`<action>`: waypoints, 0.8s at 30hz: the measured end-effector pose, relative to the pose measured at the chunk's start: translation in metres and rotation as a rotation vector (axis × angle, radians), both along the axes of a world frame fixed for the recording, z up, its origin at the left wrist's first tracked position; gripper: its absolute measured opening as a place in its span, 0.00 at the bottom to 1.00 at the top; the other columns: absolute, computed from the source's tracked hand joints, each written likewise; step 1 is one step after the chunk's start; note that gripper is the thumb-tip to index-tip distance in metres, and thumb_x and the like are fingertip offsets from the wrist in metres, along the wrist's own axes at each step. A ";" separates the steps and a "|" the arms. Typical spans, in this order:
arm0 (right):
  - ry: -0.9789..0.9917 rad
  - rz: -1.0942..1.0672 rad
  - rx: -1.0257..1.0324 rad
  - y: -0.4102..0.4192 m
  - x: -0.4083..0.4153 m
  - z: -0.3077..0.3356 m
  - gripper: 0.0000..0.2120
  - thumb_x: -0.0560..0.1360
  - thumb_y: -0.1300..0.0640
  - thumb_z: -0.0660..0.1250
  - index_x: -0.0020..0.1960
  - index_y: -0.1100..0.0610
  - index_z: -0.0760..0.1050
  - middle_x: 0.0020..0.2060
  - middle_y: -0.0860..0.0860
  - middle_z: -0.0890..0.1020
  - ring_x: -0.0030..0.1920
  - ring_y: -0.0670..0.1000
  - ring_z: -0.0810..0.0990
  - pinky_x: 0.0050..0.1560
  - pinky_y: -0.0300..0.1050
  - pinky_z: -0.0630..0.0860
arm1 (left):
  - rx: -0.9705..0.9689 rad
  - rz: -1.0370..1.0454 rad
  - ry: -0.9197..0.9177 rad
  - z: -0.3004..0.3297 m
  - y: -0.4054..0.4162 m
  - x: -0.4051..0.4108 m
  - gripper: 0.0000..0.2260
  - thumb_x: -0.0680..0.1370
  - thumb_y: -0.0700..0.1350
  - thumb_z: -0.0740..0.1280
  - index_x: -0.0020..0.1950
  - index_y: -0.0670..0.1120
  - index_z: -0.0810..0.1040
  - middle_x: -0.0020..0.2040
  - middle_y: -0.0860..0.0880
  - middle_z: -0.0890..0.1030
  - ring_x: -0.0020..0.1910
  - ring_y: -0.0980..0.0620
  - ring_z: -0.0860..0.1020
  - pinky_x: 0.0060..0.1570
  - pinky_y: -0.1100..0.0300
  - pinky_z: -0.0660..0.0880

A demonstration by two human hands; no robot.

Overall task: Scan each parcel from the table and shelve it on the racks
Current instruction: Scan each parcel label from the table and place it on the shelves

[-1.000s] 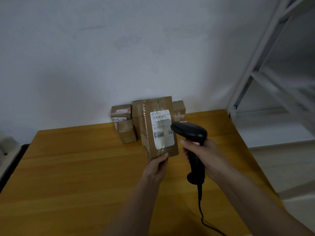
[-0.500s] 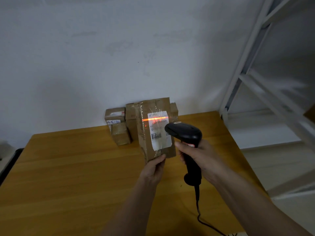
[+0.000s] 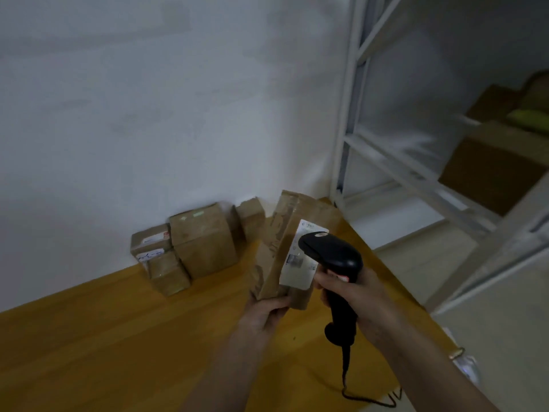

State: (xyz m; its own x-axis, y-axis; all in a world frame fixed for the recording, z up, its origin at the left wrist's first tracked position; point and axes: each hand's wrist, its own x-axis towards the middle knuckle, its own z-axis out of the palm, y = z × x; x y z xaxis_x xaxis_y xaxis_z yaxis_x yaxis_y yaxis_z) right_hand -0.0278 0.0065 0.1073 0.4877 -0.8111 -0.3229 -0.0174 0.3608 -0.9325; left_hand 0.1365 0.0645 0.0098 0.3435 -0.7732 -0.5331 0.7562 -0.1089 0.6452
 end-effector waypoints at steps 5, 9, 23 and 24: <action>-0.002 -0.111 -0.026 -0.001 -0.057 0.009 0.09 0.71 0.64 0.74 0.50 0.64 0.79 0.34 0.55 0.80 0.34 0.51 0.78 0.40 0.44 0.77 | 0.068 -0.104 -0.121 0.008 -0.009 -0.040 0.32 0.66 0.21 0.70 0.63 0.46 0.69 0.58 0.37 0.79 0.53 0.41 0.80 0.45 0.47 0.78; -0.044 -0.237 -0.043 0.002 -0.116 0.017 0.09 0.70 0.64 0.75 0.49 0.64 0.79 0.34 0.55 0.79 0.32 0.51 0.78 0.37 0.43 0.78 | 0.101 -0.163 -0.209 0.018 -0.015 -0.085 0.37 0.65 0.23 0.73 0.66 0.49 0.64 0.51 0.43 0.80 0.48 0.45 0.80 0.44 0.50 0.78; -0.151 -0.476 -0.055 0.027 -0.367 0.021 0.05 0.71 0.68 0.71 0.47 0.64 0.78 0.37 0.59 0.79 0.34 0.54 0.77 0.39 0.47 0.77 | 0.156 -0.188 -0.047 0.009 0.003 -0.307 0.18 0.67 0.25 0.71 0.54 0.37 0.79 0.50 0.40 0.84 0.53 0.43 0.80 0.55 0.48 0.75; -0.154 -0.480 -0.051 0.030 -0.381 0.021 0.05 0.72 0.68 0.71 0.47 0.65 0.78 0.38 0.59 0.79 0.34 0.53 0.77 0.38 0.46 0.78 | 0.136 -0.157 -0.037 0.005 0.005 -0.321 0.22 0.67 0.25 0.72 0.59 0.37 0.77 0.54 0.39 0.83 0.54 0.42 0.80 0.56 0.47 0.75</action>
